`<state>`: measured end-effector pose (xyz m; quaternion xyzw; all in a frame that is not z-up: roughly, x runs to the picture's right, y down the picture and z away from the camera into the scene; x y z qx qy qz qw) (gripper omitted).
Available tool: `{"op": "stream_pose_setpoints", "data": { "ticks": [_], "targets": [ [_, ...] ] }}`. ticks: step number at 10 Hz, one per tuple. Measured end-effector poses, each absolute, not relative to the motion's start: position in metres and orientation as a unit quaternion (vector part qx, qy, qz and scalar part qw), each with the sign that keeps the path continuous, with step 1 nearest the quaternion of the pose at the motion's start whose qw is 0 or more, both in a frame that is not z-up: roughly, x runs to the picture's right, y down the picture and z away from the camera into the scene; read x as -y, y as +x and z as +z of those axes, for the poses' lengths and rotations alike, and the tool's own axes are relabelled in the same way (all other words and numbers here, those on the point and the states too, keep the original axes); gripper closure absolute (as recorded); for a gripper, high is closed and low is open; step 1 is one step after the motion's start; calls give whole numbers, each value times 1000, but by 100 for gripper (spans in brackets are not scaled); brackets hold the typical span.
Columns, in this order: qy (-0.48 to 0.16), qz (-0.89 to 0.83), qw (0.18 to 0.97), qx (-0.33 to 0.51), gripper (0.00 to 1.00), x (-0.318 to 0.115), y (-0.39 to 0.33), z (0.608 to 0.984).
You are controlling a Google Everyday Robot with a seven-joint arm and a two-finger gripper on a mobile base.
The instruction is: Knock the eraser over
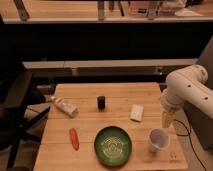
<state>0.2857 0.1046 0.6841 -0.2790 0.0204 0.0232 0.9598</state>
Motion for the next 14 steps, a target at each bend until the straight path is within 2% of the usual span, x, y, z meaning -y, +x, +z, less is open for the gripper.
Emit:
{"op": "stream_pose_setpoints", "data": {
  "ticks": [3, 8, 10, 14],
  "targets": [
    [-278, 23, 960, -20, 20, -103, 286, 685],
    [-254, 0, 967, -10, 20, -58, 262, 716],
    [-253, -9, 967, -8, 20, -58, 256, 717],
    [-241, -40, 970, 7, 20, -38, 209, 738]
  ]
}}
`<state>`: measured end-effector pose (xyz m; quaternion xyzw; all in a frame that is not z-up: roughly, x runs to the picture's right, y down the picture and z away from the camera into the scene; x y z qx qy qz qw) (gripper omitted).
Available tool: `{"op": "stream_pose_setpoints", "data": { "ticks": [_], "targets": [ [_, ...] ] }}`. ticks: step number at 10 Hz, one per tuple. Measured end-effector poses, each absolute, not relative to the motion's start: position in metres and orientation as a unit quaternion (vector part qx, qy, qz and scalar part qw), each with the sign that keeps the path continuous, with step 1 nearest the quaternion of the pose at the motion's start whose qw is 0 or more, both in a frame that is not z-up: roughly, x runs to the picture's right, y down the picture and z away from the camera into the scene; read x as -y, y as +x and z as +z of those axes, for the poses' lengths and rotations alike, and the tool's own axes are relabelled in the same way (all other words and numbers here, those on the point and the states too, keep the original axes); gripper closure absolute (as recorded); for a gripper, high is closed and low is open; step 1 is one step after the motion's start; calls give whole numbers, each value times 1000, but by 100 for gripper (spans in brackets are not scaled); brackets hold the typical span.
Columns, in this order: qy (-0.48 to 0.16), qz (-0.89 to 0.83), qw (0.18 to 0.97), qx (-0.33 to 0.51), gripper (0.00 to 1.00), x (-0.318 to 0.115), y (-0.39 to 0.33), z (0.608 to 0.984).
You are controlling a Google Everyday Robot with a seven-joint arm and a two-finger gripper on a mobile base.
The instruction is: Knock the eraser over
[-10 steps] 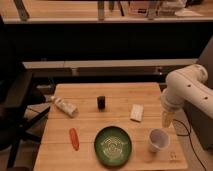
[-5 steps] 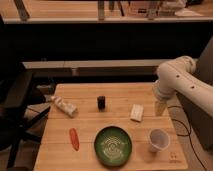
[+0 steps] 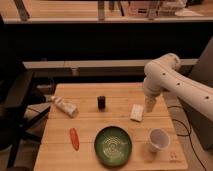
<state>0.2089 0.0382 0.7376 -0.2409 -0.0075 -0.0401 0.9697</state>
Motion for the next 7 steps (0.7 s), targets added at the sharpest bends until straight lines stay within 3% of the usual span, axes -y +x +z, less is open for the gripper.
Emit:
{"op": "stream_pose_setpoints", "data": {
  "ticks": [7],
  "targets": [
    [-233, -68, 969, 33, 20, -30, 172, 758]
  ]
}}
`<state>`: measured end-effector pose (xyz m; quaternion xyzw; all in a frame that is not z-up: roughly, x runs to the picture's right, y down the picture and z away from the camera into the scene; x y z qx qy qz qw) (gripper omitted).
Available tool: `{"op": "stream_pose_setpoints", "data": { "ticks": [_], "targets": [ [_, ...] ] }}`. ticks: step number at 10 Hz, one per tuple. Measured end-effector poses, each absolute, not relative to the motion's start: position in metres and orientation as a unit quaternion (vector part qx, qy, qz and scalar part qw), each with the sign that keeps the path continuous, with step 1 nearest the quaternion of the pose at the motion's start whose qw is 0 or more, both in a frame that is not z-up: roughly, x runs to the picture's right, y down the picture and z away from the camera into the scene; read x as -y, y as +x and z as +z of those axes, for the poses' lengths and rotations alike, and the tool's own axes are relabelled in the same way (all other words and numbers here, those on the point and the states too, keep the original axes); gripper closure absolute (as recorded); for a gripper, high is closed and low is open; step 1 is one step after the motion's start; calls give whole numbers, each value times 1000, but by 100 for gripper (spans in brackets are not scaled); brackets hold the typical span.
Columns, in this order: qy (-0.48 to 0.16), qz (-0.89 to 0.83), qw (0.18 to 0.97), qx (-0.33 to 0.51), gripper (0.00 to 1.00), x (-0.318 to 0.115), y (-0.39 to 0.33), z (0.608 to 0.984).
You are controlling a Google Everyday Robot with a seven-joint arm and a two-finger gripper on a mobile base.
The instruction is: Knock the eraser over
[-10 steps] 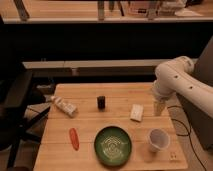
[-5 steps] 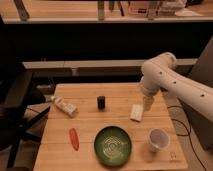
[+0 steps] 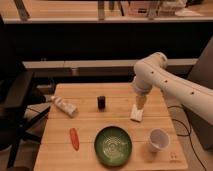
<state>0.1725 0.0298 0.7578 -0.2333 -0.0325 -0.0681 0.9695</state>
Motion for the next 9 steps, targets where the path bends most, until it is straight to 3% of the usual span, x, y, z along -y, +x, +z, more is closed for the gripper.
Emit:
{"op": "stream_pose_setpoints", "data": {
  "ticks": [9],
  "targets": [
    [-224, -90, 969, 55, 20, -26, 160, 773]
  ]
}}
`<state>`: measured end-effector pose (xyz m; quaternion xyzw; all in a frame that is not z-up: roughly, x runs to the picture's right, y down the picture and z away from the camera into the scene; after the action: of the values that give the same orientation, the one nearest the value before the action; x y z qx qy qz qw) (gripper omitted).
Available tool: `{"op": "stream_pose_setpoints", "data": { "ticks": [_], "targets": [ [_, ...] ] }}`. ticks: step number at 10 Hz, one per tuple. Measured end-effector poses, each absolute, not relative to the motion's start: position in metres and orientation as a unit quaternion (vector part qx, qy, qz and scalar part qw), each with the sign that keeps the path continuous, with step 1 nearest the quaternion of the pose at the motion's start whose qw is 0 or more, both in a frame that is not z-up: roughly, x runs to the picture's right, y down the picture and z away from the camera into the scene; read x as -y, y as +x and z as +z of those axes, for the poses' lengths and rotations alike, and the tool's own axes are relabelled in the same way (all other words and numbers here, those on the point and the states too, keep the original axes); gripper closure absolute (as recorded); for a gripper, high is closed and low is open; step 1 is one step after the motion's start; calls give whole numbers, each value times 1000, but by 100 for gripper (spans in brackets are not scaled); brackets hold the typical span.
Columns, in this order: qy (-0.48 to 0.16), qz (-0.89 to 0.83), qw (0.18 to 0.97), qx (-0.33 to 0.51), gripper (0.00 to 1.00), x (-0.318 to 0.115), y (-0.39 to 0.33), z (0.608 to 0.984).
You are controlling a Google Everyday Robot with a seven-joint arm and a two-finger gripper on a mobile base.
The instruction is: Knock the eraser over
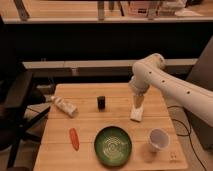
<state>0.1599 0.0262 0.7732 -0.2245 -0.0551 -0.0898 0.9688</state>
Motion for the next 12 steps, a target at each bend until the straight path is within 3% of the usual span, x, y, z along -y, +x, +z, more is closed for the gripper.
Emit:
{"op": "stream_pose_setpoints", "data": {
  "ticks": [6, 9, 10, 12],
  "targets": [
    [-222, -104, 967, 66, 20, -22, 150, 781],
    [-221, -111, 966, 70, 43, -19, 144, 784],
    [-221, -112, 966, 70, 47, -19, 144, 785],
    [-221, -115, 966, 72, 41, -17, 143, 787]
  ]
}}
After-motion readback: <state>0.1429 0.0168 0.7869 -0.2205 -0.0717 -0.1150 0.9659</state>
